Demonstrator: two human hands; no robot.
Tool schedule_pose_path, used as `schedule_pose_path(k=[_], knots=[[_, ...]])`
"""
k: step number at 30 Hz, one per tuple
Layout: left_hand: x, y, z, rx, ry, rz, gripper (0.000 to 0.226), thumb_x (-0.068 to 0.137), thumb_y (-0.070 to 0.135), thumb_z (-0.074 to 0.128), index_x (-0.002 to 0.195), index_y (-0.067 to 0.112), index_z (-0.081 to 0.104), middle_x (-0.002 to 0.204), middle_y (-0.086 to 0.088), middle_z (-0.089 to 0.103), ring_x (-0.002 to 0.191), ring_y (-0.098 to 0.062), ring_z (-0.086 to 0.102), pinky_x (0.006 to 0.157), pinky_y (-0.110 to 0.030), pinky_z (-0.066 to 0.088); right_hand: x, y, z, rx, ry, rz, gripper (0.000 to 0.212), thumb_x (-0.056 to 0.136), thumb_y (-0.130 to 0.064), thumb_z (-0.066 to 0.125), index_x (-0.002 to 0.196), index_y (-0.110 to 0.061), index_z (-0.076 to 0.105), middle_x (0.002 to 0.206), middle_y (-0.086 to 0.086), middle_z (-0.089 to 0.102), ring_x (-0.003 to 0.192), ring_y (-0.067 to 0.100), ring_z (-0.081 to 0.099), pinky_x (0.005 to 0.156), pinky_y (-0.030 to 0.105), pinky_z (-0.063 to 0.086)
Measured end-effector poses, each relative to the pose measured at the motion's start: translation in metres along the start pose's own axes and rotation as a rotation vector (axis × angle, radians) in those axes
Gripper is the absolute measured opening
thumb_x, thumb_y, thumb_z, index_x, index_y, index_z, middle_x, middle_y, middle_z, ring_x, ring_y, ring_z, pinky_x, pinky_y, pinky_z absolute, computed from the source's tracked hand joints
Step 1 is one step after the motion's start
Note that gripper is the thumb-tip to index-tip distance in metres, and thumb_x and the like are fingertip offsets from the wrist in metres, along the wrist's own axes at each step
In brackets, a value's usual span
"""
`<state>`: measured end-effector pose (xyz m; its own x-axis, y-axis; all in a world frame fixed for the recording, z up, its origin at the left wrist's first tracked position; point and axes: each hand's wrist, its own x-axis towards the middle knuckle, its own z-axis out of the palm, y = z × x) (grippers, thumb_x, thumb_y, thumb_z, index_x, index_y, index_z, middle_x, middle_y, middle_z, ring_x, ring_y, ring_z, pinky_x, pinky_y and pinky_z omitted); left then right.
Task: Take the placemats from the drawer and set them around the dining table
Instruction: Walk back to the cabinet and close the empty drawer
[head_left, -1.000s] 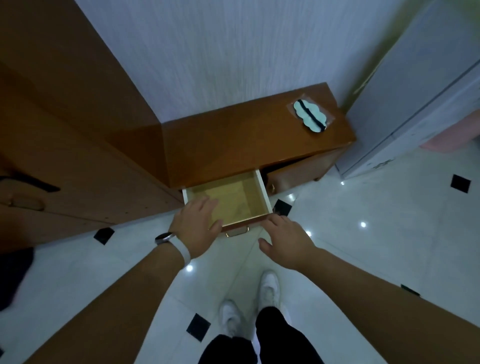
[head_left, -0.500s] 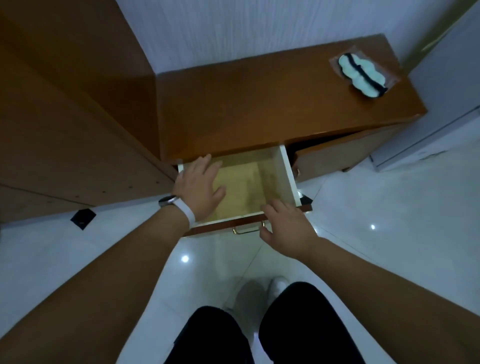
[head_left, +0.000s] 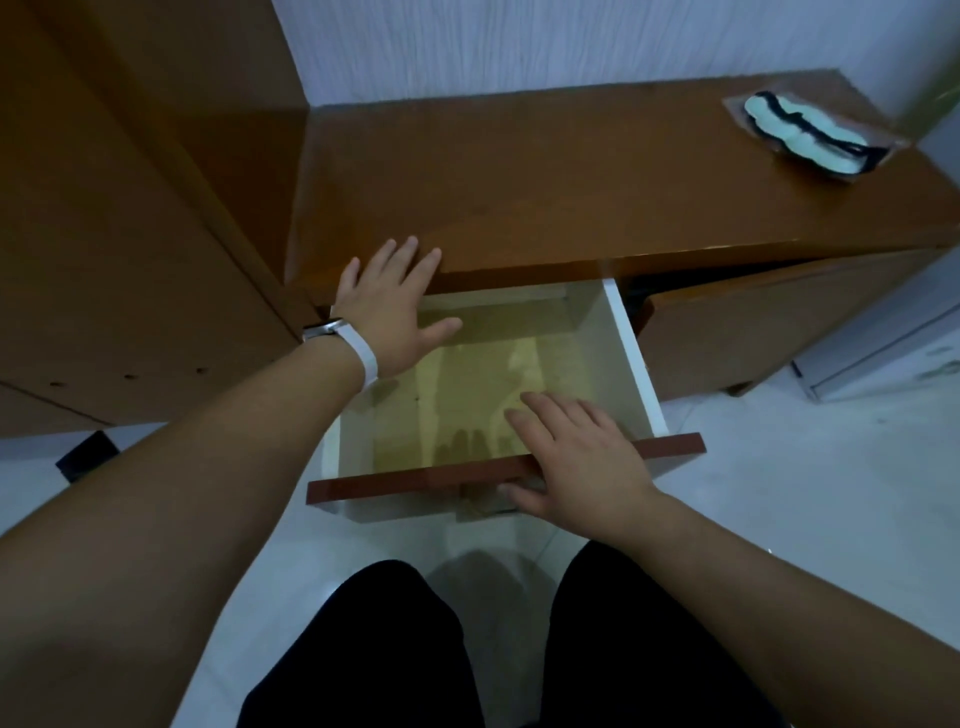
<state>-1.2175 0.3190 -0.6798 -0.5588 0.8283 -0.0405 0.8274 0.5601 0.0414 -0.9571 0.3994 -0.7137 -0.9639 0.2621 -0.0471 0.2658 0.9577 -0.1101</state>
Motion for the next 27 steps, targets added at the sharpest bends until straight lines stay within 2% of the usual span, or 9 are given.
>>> schedule_pose_path(k=[3, 10, 16, 18, 21, 23, 27], knots=[[0.000, 0.000, 0.002, 0.004, 0.021, 0.005, 0.088, 0.082, 0.080, 0.030, 0.153, 0.035, 0.005, 0.163, 0.005, 0.000, 0.149, -0.017, -0.002, 0.118, -0.049, 0.002, 0.007, 0.002, 0.001, -0.032, 0.057, -0.003, 0.075, 0.078, -0.069, 0.053, 0.135, -0.019, 0.051, 0.140, 0.008, 0.053, 0.128, 0.027, 0.050, 0.107, 0.043, 0.039], [-0.002, -0.004, -0.007, -0.041, -0.062, 0.028, 0.088, 0.082, 0.081, 0.028, 0.153, 0.036, 0.003, 0.163, 0.007, -0.004, 0.148, -0.015, -0.007, 0.119, -0.048, 0.000, 0.038, 0.011, -0.006, -0.070, 0.075, 0.021, 0.080, 0.080, -0.072, 0.050, 0.142, -0.022, 0.042, 0.149, 0.008, 0.043, 0.136, 0.028, 0.040, 0.114, 0.044, 0.028], [-0.001, -0.006, -0.006, -0.020, -0.063, 0.046, 0.090, 0.081, 0.082, 0.029, 0.153, 0.036, 0.002, 0.163, 0.007, -0.005, 0.148, -0.015, -0.007, 0.119, -0.048, 0.000, 0.075, 0.025, -0.010, -0.089, 0.107, 0.035, 0.091, 0.081, -0.075, 0.046, 0.153, -0.024, 0.021, 0.162, 0.010, 0.018, 0.150, 0.028, 0.012, 0.122, 0.047, 0.007], [0.000, -0.008, -0.008, -0.022, -0.089, 0.051, 0.090, 0.081, 0.082, 0.029, 0.153, 0.036, 0.001, 0.163, 0.006, -0.006, 0.148, -0.016, -0.008, 0.119, -0.048, -0.001, 0.086, 0.029, -0.011, -0.092, 0.105, 0.056, 0.096, 0.081, -0.077, 0.046, 0.155, -0.025, 0.013, 0.165, 0.009, 0.006, 0.152, 0.027, 0.000, 0.122, 0.048, 0.001], [0.002, -0.007, -0.009, -0.018, -0.102, 0.050, 0.092, 0.079, 0.084, 0.029, 0.153, 0.037, 0.001, 0.163, 0.006, -0.006, 0.148, -0.017, -0.008, 0.118, -0.048, -0.001, 0.100, 0.034, -0.013, -0.097, 0.138, 0.097, 0.104, 0.079, -0.080, 0.046, 0.156, -0.024, 0.003, 0.165, 0.007, -0.003, 0.152, 0.026, -0.008, 0.121, 0.049, -0.005], [0.002, -0.006, -0.008, -0.013, -0.094, 0.047, 0.093, 0.078, 0.084, 0.030, 0.153, 0.037, 0.000, 0.163, 0.006, -0.005, 0.149, -0.017, -0.008, 0.118, -0.047, -0.001, 0.109, 0.037, -0.015, -0.091, 0.156, 0.119, 0.108, 0.078, -0.080, 0.047, 0.156, -0.023, 0.001, 0.166, 0.006, -0.003, 0.152, 0.026, -0.008, 0.121, 0.050, -0.005], [0.002, -0.007, -0.003, 0.009, -0.056, 0.048, 0.095, 0.077, 0.084, 0.033, 0.152, 0.036, -0.001, 0.163, 0.006, -0.005, 0.148, -0.017, -0.008, 0.118, -0.047, -0.001, 0.126, 0.040, -0.017, -0.122, 0.207, 0.161, 0.108, 0.077, -0.080, 0.048, 0.156, -0.020, 0.007, 0.165, 0.006, 0.008, 0.152, 0.028, 0.000, 0.121, 0.054, -0.002]])
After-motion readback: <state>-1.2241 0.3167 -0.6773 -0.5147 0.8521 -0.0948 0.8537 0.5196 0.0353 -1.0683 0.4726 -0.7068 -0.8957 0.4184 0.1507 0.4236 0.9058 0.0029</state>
